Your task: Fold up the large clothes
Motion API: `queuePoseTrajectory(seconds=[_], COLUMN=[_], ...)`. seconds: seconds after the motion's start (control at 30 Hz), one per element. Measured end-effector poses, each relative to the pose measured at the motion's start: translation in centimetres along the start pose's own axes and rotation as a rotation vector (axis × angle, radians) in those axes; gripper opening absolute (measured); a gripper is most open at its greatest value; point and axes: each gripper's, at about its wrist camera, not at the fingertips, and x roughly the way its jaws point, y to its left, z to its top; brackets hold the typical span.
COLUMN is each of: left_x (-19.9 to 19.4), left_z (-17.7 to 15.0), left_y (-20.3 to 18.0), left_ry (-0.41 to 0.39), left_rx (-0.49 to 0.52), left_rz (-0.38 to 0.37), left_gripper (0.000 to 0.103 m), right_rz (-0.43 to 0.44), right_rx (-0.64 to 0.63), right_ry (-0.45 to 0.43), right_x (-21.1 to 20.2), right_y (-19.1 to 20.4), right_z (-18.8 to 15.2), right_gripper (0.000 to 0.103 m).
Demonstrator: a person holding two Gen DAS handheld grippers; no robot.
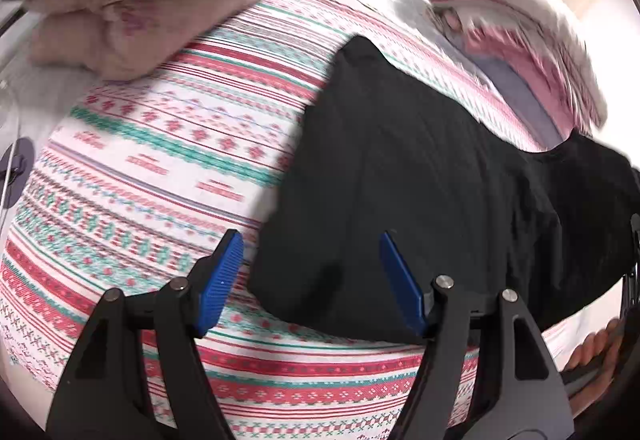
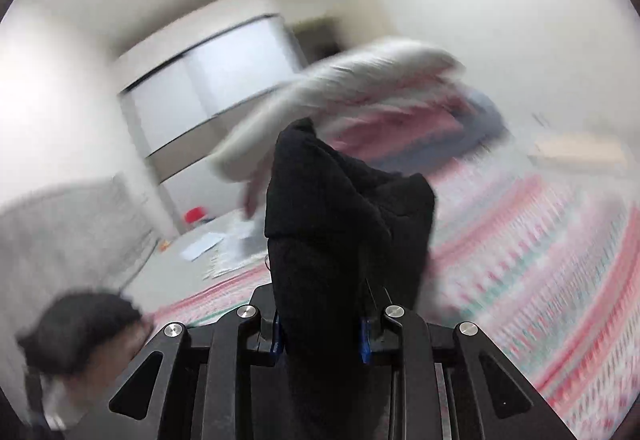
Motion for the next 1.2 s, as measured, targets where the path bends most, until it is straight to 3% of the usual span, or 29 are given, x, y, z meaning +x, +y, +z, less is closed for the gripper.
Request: queuePoseTrajectory(seconds=[0.1, 0.17, 0.27, 0.33, 0.37, 0.43, 0.47, 0.53, 0.57, 0.67, 0.77, 0.87, 0.97, 1.03, 1.07, 1.1, 1.17, 1.2], left_x=[-1.0, -1.4, -1.6, -1.6, -1.6, -1.4, -1.3, -1.3, -1.2, -1.3, -1.4, -1.2, -0.5, -0.2, 0.0, 0.2, 0.9, 1.5], left_z=[0.9, 1.6, 2.2, 2.4, 2.5, 2.5, 2.5, 2.4, 2.3, 2.1, 1.5, 0.7, -0.2, -0.3, -0.3, -0.4, -0.8, -1.1], left_y=[1.9, 3.3, 5.6, 6.7, 7.0, 7.3, 7.4, 7.1, 6.7, 5.4, 3.6, 1.5, -0.2, -0.5, -0.6, -0.7, -0.8, -0.8], left_ry=[-0.033, -0.051, -0.058, -0.061, -0.059, -0.045, -0.038, -0.033, -0.032, -0.029, -0.045, -0.039, -0.046, -0.053, -0.048, -0.041, -0.029, -0.011], left_rx=[-0.053, -0.105, -0.176, -0.203, -0.211, -0.207, -0.204, -0.198, -0.190, -0.152, -0.097, -0.010, 0.052, 0.063, 0.070, 0.074, 0.098, 0.113], left_rz=[-0.008, -0.010, -0.018, -0.012, -0.005, -0.011, -0.020, -0.039, -0.046, -0.070, -0.070, -0.055, -0.004, 0.026, 0.032, 0.049, 0.143, 0.181], left_gripper=[0.071, 0.071, 0.071, 0.071, 0.071, 0.071, 0.071, 0.071, 0.071, 0.071, 0.071, 0.071, 0.071, 0.065, 0.052, 0.042, 0.025, 0.022], right_rz=[0.122, 0.222, 0.378, 0.417, 0.412, 0.363, 0.369, 0.474, 0.544, 0.678, 0.629, 0.536, 0.483, 0.477, 0.464, 0.441, 0.397, 0.374], right_rx=[-0.287, -0.468, -0.721, -0.870, -0.915, -0.974, -0.951, -0.829, -0.747, -0.561, -0.444, -0.287, -0.119, -0.048, -0.062, -0.099, -0.186, -0.227], right_ry=[-0.007, 0.048, 0.234, 0.380, 0.403, 0.347, 0.374, 0.455, 0.491, 0.489, 0.409, 0.437, 0.517, 0.592, 0.625, 0.664, 0.712, 0.738], right_x=[0.0, 0.9, 3.2, 4.5, 4.8, 4.4, 4.4, 4.4, 4.2, 2.5, 1.4, 3.2, 5.1, 6.5, 6.9, 7.2, 7.8, 7.4], right_y=[8.8, 14.8, 22.2, 24.6, 25.2, 25.8, 25.7, 24.5, 23.6, 20.3, 16.9, 12.5, 7.9, 6.0, 6.0, 6.2, 6.9, 6.7], right_z=[-2.1, -5.4, -13.7, -19.0, -20.8, -21.9, -21.2, -18.8, -17.4, -13.3, -9.4, -7.1, -6.3, -6.7, -7.1, -7.9, -9.2, -10.0], right_gripper=[0.027, 0.027, 0.027, 0.028, 0.032, 0.036, 0.039, 0.048, 0.060, 0.068, 0.076, 0.076, 0.072, 0.054, 0.041, 0.034, 0.033, 0.032])
